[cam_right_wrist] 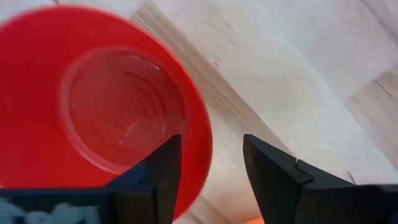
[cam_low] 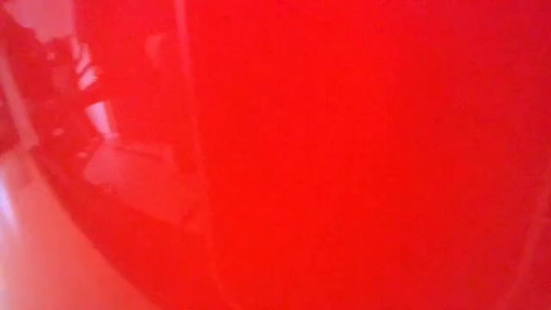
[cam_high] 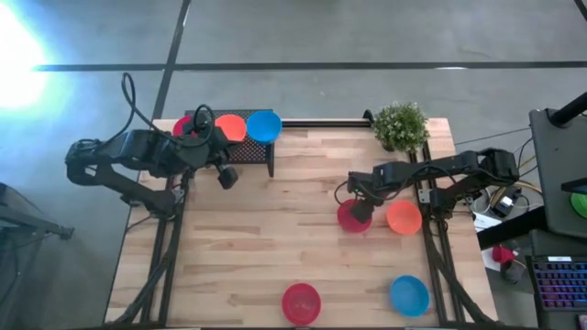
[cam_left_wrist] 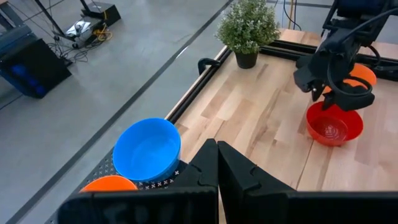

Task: Pick & Place Mini bowls
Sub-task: Stack the top red bowl on top of the red bowl on the shelf

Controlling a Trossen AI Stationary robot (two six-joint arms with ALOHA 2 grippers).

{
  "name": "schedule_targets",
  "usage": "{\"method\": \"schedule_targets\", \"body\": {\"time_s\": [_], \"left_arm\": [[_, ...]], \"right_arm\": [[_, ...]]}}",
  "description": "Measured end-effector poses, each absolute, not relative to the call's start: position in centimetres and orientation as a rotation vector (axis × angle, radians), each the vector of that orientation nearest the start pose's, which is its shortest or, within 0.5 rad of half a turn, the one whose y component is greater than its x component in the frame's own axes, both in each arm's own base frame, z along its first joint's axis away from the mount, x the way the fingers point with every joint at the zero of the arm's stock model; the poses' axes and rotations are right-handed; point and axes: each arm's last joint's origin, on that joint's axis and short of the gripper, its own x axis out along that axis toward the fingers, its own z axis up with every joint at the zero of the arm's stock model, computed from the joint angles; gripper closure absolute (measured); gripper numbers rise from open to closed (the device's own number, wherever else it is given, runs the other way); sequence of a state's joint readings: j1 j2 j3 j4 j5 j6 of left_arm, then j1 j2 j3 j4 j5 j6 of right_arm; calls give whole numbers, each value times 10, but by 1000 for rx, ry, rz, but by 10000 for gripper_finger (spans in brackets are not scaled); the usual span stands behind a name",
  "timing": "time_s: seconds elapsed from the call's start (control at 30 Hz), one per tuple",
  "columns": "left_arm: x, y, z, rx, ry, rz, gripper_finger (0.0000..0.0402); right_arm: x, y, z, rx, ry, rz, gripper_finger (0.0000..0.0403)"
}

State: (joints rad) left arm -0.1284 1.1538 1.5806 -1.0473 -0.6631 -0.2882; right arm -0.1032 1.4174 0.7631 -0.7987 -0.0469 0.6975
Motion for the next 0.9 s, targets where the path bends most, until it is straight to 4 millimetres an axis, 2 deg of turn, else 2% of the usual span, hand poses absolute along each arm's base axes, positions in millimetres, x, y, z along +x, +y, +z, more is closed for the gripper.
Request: {"method": "schedule_targets", "body": {"time_s": [0.17,0.3,0.47,0.57,0.8,0.9], "left_arm": [[186,-6,448,-32,498,593,402],[186,-6,448,-32,497,593,401],[186,-6,448,-32,498,593,401],[186,-6,448,-32,498,593,401],[186,-6,448,-31,498,593,402],[186,-6,448,-29,499,592,401]], "right_arm": [[223,-22,164,710,1337,-560,287],[221,-21,161,729,1342,-576,373],[226,-22,168,736,1316,-563,393],[240,-23,188,740,1243,-532,394],[280,-28,253,677,1033,-407,394],[300,-30,269,626,1007,-365,394]]}}
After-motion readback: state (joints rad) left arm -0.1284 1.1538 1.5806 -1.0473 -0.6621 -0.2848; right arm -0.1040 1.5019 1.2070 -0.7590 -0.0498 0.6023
